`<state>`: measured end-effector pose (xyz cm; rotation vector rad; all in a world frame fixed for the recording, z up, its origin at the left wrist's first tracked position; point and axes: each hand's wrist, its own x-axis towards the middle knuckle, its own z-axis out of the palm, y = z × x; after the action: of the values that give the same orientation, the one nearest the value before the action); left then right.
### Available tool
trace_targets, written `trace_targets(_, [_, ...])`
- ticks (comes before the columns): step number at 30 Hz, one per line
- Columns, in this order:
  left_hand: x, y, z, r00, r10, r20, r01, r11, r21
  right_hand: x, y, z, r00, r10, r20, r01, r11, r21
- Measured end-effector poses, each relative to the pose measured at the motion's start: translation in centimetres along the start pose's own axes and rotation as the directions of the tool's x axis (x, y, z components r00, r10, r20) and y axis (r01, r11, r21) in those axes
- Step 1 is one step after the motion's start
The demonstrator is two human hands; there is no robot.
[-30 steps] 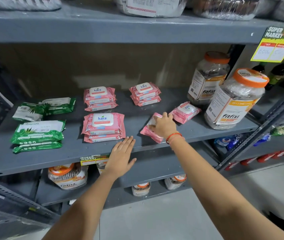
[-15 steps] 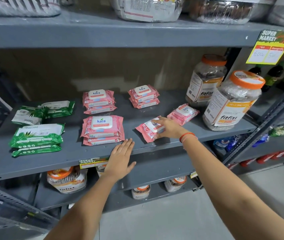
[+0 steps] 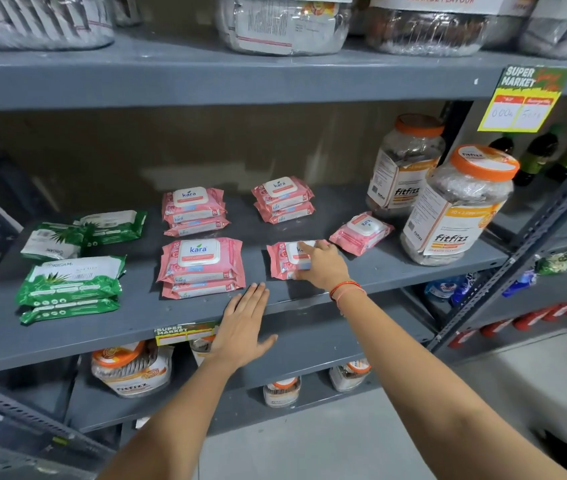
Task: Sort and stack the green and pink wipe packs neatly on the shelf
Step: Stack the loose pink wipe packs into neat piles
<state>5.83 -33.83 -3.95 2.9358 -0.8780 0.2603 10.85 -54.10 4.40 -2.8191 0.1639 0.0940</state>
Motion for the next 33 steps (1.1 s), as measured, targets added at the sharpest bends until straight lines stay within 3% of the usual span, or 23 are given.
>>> trace_targets(3, [0.1,0.1,-0.1,1.000,0.002,0.007,-0.002,1.000,-0.002,0.2,1.4,-1.4,0.993,-0.091,0.068,0.083,0.990,0.113])
trace_targets(5, [0.2,0.0,0.0,1.000,0.005,0.004,-0.005,1.000,0.006,0.8,2.5,-2.7,0.995,-0.092,0.033,0.081,0.966,0.246])
trace_targets(8, [0.3,0.0,0.0,1.000,0.006,0.000,-0.006,1.000,0.013,2.1,4.0,-5.0,0.987,0.118,-0.111,-0.065,0.916,0.397])
trace_targets(12, [0.7,0.3,-0.3,1.000,0.009,0.015,-0.008,1.000,-0.009,3.5,6.1,-6.3,0.899,0.371,-0.231,-0.303,0.910,0.282])
trace_targets(18, [0.8,0.4,0.0,1.000,-0.002,0.012,0.002,1.000,0.020,6.0,7.2,-5.5,0.827,0.546,-0.134,-0.499,0.823,0.271])
trace_targets(22, [0.9,0.4,0.1,1.000,-0.008,-0.002,0.008,0.999,0.031,7.7,7.2,-4.8,0.809,0.577,-0.114,-0.537,0.804,0.256])
trace_targets(24, [0.9,0.4,0.2,1.000,-0.012,-0.002,0.012,1.000,0.029,8.3,7.2,-4.8,0.836,0.538,-0.105,-0.514,0.836,0.192])
trace_targets(29, [0.9,0.5,0.2,1.000,-0.017,-0.016,0.017,1.000,0.003,9.6,7.5,-6.2,0.884,0.460,0.088,-0.466,0.882,0.068])
trace_targets(33, [0.8,0.5,0.1,0.999,-0.026,-0.018,0.026,1.000,-0.016,9.7,7.3,-5.5,0.864,0.502,0.043,-0.504,0.859,0.088])
